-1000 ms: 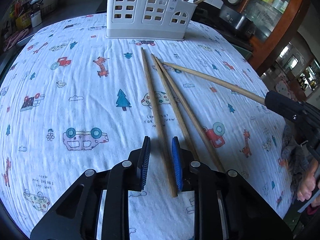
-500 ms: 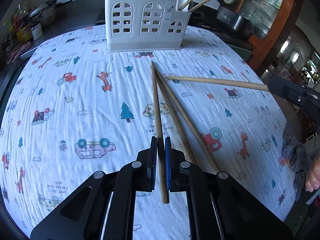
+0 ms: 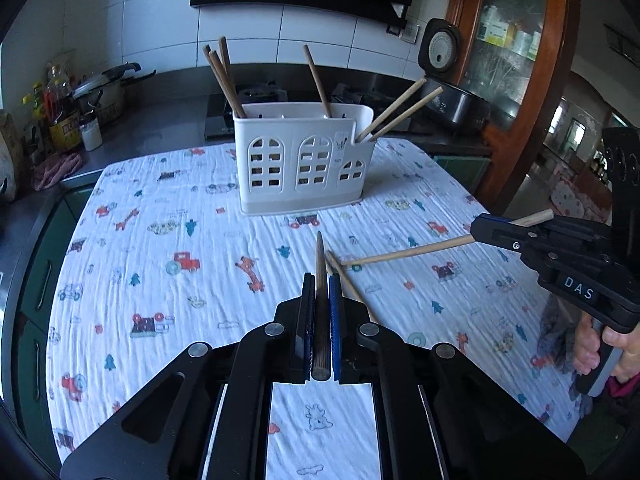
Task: Organize utensils
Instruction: 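Lift the held chopsticks upright with both tools and carry them over the holder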
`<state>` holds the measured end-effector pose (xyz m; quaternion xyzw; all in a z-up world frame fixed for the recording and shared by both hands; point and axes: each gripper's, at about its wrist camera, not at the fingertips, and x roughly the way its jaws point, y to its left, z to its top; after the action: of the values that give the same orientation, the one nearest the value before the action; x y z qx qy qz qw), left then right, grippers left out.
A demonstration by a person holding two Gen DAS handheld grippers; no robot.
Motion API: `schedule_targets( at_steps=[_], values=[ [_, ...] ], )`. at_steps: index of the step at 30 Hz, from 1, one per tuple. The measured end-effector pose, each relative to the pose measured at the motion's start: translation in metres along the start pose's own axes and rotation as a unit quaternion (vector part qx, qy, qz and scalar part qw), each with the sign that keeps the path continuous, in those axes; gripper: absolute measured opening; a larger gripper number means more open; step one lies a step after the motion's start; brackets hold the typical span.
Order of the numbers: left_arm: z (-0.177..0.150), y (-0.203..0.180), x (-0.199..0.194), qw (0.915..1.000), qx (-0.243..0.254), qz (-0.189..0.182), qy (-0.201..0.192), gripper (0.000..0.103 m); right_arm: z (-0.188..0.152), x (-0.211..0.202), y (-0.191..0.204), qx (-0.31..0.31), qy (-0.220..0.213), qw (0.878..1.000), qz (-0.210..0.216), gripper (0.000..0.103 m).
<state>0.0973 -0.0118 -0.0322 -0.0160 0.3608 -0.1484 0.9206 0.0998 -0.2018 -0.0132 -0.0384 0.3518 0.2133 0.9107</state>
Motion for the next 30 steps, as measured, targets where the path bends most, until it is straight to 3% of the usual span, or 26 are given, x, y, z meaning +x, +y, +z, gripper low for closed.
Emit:
schedule_targets(
  at_steps=[15, 22, 30],
  values=[
    [0.058, 0.0, 0.002, 0.9983, 0.054, -0.01, -0.02, 0.006, 0.072, 0.015, -0.021, 0.004, 0.026, 0.999, 0.035, 0.007],
    [0.093, 0.0, -0.001, 0.9971, 0.07, -0.015, -0.026, 0.006, 0.128, 0.0, -0.028, -0.018, 0.005, 1.0, 0.025, 0.007],
    [0.154, -0.002, -0.029, 0.9919, 0.098, -0.011, -0.08, 0.006, 0.199, -0.015, -0.041, -0.017, -0.038, 0.999, 0.013, 0.007]
  ],
)
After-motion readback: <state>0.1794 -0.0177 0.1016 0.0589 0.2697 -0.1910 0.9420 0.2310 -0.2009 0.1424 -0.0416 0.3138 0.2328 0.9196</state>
